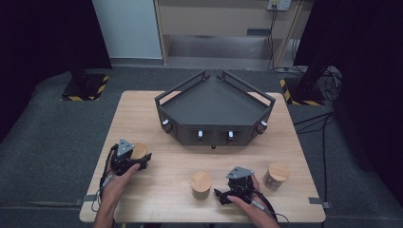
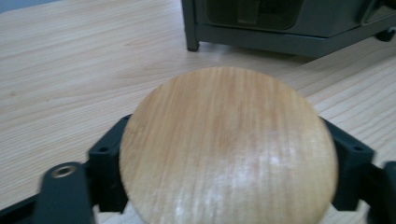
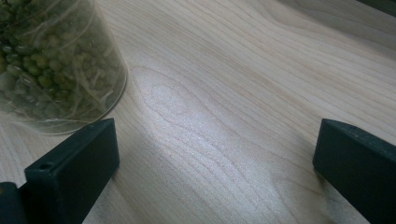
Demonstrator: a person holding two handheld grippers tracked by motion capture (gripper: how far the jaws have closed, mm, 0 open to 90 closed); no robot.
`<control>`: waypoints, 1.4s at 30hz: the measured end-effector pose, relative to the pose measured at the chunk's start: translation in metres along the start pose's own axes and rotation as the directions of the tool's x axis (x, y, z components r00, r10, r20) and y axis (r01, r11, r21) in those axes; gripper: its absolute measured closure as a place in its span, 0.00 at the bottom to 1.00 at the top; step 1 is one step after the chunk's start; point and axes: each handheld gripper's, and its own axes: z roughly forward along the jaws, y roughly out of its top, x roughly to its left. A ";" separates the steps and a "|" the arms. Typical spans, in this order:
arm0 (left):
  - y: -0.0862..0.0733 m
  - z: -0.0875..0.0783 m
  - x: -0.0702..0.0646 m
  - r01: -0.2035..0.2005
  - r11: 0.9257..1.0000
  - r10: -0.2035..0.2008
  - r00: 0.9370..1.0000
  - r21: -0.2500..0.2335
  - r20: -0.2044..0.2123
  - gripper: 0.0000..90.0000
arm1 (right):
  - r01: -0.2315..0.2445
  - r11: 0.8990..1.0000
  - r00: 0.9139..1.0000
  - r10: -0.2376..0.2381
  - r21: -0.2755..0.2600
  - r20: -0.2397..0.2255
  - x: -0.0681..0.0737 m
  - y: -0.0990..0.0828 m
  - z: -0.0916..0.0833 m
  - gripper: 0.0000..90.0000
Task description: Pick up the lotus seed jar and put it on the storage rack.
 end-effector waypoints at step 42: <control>0.048 -0.063 0.003 -0.104 0.993 0.107 0.992 -0.047 0.073 0.26 | -0.003 1.000 1.000 0.003 0.001 0.003 0.001 0.000 0.000 0.00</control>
